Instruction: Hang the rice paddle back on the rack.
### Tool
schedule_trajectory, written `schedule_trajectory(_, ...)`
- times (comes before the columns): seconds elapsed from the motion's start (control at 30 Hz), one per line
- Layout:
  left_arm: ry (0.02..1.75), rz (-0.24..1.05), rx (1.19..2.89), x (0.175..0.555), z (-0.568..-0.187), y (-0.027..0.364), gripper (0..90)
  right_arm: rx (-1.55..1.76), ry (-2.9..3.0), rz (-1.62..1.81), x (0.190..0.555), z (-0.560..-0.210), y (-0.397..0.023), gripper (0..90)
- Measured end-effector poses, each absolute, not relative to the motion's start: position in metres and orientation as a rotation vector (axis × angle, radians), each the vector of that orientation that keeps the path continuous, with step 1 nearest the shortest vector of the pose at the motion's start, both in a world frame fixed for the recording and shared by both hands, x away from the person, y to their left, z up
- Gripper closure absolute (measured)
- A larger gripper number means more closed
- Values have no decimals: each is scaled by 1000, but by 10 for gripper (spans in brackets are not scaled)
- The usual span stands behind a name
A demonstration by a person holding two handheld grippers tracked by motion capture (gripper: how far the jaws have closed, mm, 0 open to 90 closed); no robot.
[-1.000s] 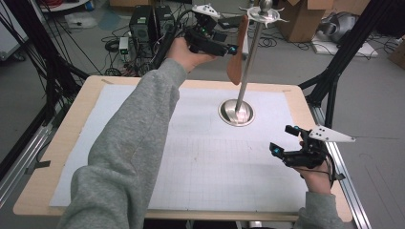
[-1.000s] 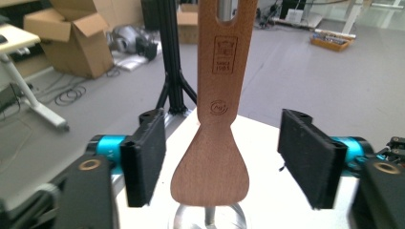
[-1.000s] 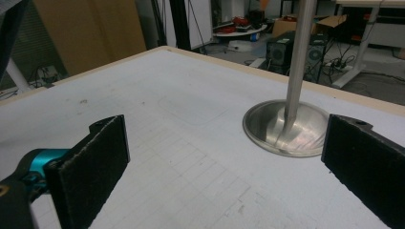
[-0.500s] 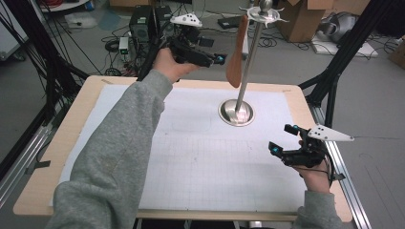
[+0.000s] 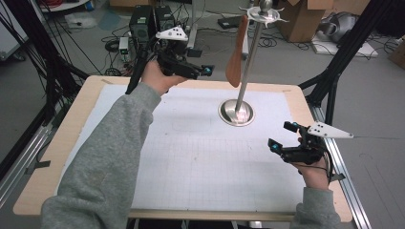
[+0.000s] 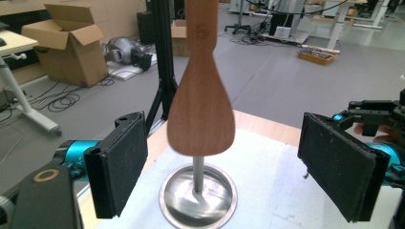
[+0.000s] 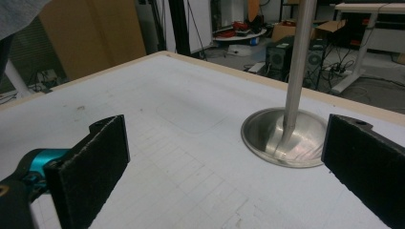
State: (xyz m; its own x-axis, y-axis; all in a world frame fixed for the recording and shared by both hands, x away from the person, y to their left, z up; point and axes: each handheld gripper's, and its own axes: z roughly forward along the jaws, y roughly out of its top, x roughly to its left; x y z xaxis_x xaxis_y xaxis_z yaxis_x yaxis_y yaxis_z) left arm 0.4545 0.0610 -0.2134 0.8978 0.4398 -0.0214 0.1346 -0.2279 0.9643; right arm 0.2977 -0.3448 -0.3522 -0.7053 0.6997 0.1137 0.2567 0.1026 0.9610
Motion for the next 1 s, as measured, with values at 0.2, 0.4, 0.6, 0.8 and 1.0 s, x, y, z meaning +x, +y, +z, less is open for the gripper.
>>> schedule_trajectory(0.2, 451, 316, 1798, 446, -222, 74, 182, 929, 2022, 1625, 299, -353, -343, 10)
schedule_trajectory(0.4, 464, 337, 1789, 435, -231, 89, 181, 930, 2027, 1619, 299, -353, -341, 10)
schedule_trajectory(0.6, 474, 365, 1735, 426, -233, 111, 182, 930, 2033, 1617, 300, -353, -339, 10)
schedule_trajectory(0.8, 466, 374, 1706, 418, -238, 132, 183, 929, 2022, 1621, 300, -353, -340, 10)
schedule_trajectory(1.0, 492, 401, 1706, 408, -249, 149, 183, 927, 2026, 1627, 302, -352, -338, 10)
